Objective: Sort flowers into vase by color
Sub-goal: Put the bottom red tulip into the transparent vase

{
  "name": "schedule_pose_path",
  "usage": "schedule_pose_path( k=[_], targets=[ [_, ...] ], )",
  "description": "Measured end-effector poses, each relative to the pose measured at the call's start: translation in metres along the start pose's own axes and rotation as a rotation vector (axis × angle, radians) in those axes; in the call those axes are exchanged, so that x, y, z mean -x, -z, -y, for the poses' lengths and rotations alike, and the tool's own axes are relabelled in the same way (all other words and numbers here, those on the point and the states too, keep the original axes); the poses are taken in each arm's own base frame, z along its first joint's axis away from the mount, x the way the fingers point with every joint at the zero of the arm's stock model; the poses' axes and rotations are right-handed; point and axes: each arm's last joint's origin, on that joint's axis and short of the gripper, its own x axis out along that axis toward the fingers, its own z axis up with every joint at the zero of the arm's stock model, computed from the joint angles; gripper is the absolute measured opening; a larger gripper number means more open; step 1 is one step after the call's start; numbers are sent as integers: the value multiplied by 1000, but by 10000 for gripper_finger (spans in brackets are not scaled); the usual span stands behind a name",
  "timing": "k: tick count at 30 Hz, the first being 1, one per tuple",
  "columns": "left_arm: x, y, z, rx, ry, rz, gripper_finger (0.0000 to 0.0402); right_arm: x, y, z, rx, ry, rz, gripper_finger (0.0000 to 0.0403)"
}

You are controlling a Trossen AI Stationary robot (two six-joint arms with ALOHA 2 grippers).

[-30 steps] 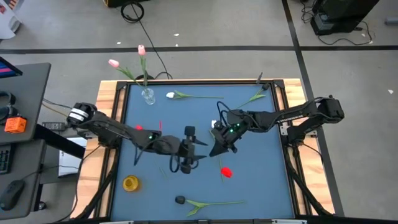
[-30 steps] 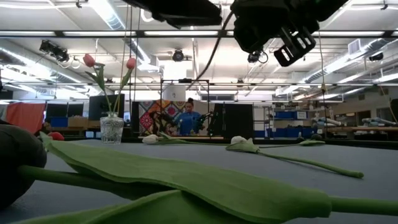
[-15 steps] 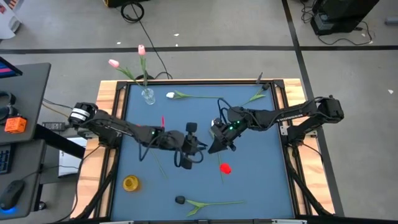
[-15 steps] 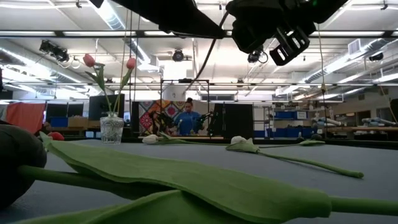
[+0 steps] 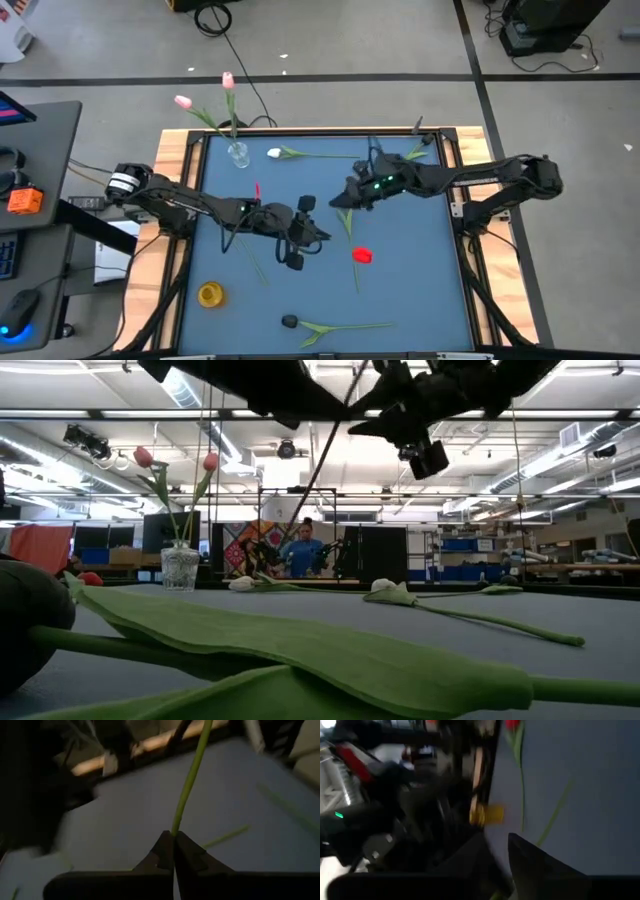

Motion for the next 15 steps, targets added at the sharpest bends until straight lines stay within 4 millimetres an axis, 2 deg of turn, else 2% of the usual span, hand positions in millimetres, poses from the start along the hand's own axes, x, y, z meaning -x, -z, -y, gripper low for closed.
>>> schedule_pose_path(
  k=[5, 7, 11, 15],
  targets=[
    [22, 14, -5, 93, -31, 93, 2, 35, -11, -18, 176, -31, 185, 120],
    [35, 18, -10, 150, -71, 184, 1, 50, -17, -23, 227, -39, 257, 121],
    [60, 35, -19, 265, -188, 344, 1, 70, -25, -27, 273, -44, 290, 120],
    [79, 48, -31, 378, -345, 442, 1, 79, -32, -26, 291, -50, 278, 119]
  ],
)
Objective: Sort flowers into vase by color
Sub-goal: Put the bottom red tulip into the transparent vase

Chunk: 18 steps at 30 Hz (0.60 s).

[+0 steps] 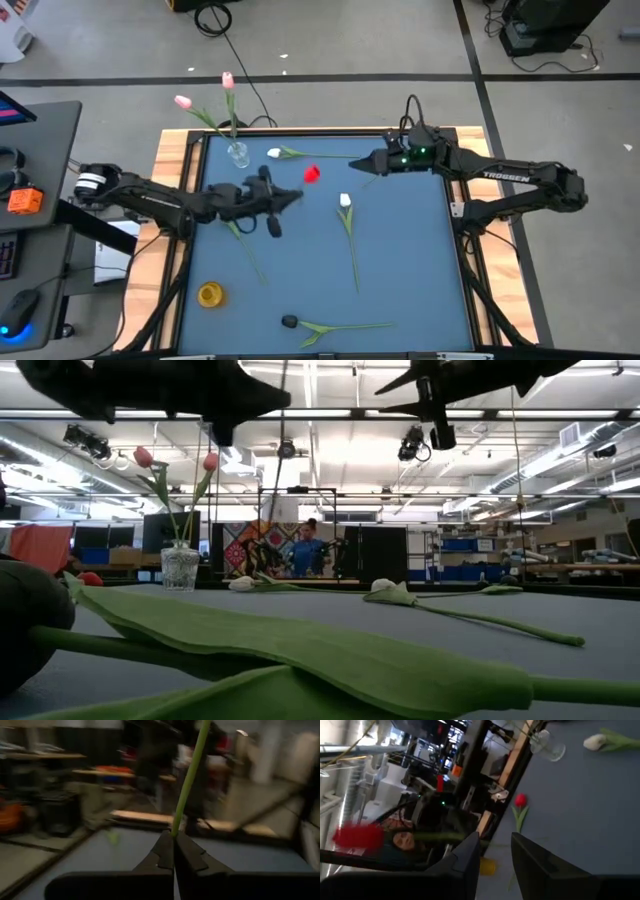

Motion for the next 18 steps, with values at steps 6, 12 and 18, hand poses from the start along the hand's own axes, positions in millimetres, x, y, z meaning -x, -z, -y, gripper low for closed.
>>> schedule_pose_path(
  k=[6, 12, 18],
  targets=[
    [5, -8, -23, 67, -286, 83, 3, -4, -3, 6, 26, -23, -83, 119],
    [4, -21, -49, 125, -444, 225, 5, -11, 0, 16, 40, 10, -149, 119],
    [6, -33, -77, 134, -557, 345, 7, -8, -10, 21, 48, 20, -123, 119]
  ],
)
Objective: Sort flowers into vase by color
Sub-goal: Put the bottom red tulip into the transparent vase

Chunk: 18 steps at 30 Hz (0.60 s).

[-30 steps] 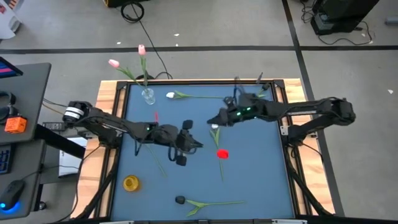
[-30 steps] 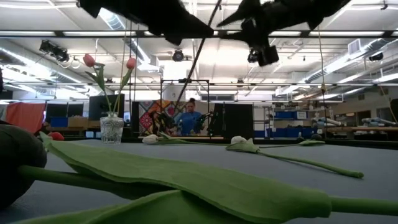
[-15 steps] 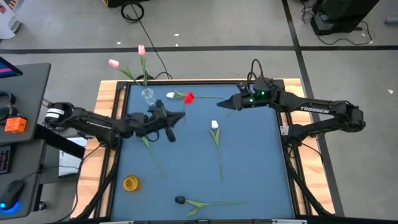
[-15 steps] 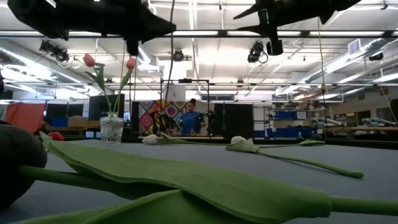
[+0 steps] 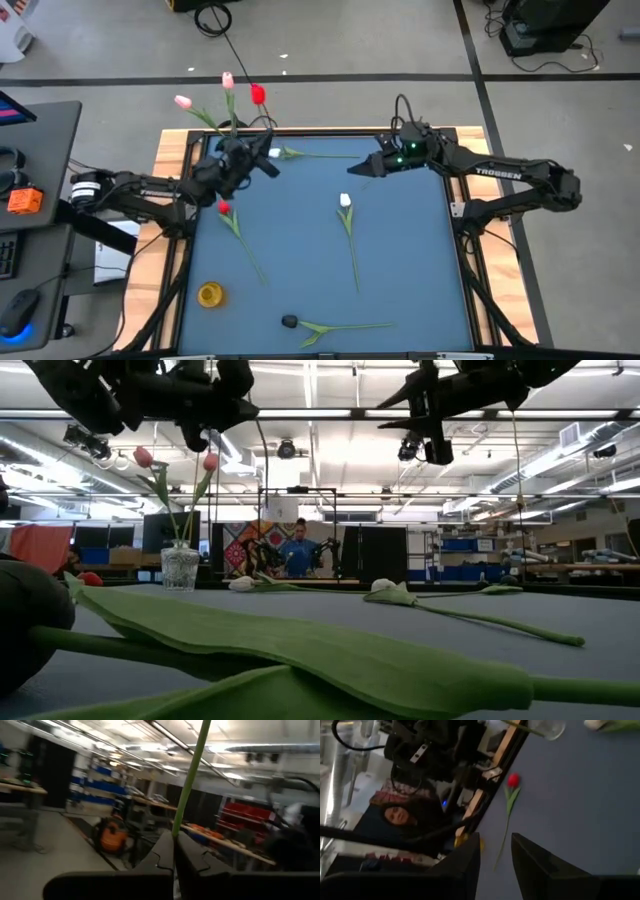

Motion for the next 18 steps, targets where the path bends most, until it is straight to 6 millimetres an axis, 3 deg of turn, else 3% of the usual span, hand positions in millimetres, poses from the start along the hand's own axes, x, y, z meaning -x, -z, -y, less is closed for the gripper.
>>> schedule_pose_path(
  k=[10, 18],
  targets=[
    [-24, -9, -49, -73, -138, 64, 8, 21, -35, 23, -61, 84, 174, 119],
    [-31, -17, -79, -94, -90, 96, 8, 37, -52, 37, -96, 110, 243, 119]
  ],
)
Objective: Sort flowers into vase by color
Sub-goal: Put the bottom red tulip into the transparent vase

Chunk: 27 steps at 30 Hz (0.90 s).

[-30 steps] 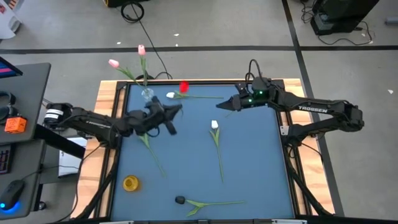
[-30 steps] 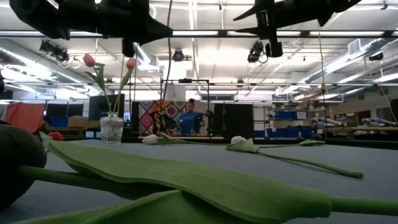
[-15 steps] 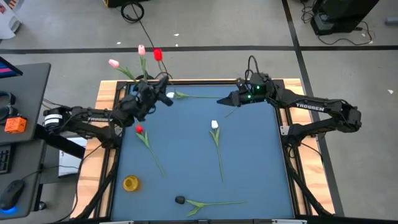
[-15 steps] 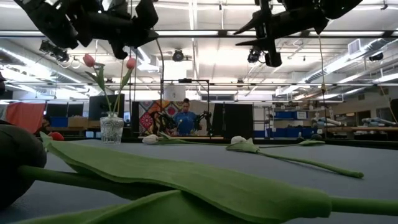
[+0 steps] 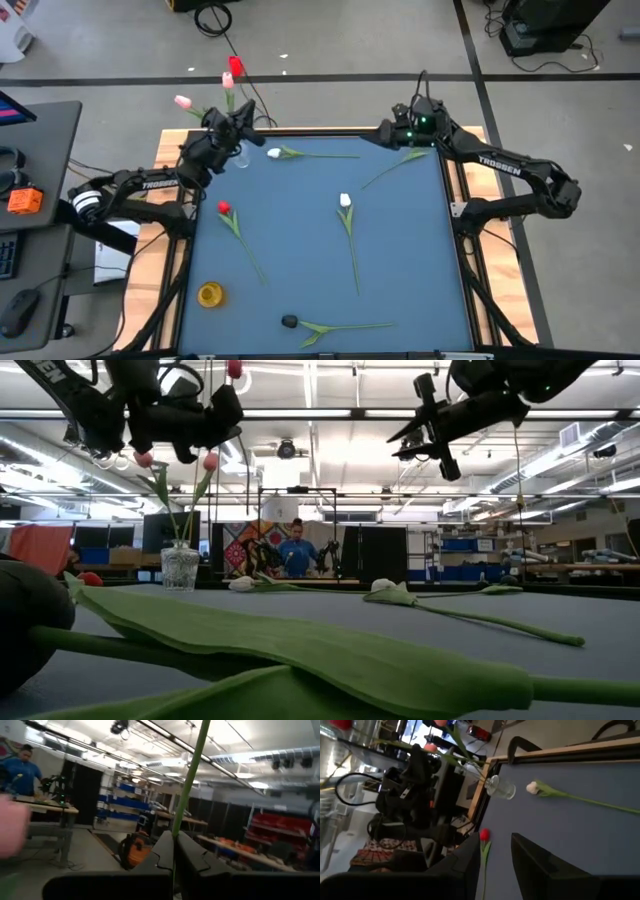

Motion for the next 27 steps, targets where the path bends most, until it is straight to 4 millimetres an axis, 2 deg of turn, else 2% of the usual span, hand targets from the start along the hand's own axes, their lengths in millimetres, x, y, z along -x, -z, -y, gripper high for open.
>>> schedule_pose_path(
  k=[4, 10, 16, 27],
  targets=[
    [8, 2, -8, 20, -14, 50, 8, 5, -8, 5, 11, -17, -11, 119],
    [20, 11, -4, -27, -66, 38, 6, 14, -20, 12, 15, -68, -62, 119],
    [19, 5, -17, -61, -217, 101, 6, 20, -25, 17, 17, -101, -110, 119],
    [22, 1, -21, 46, -284, 59, 6, 23, -28, 21, 1, -74, -90, 119]
  ],
)
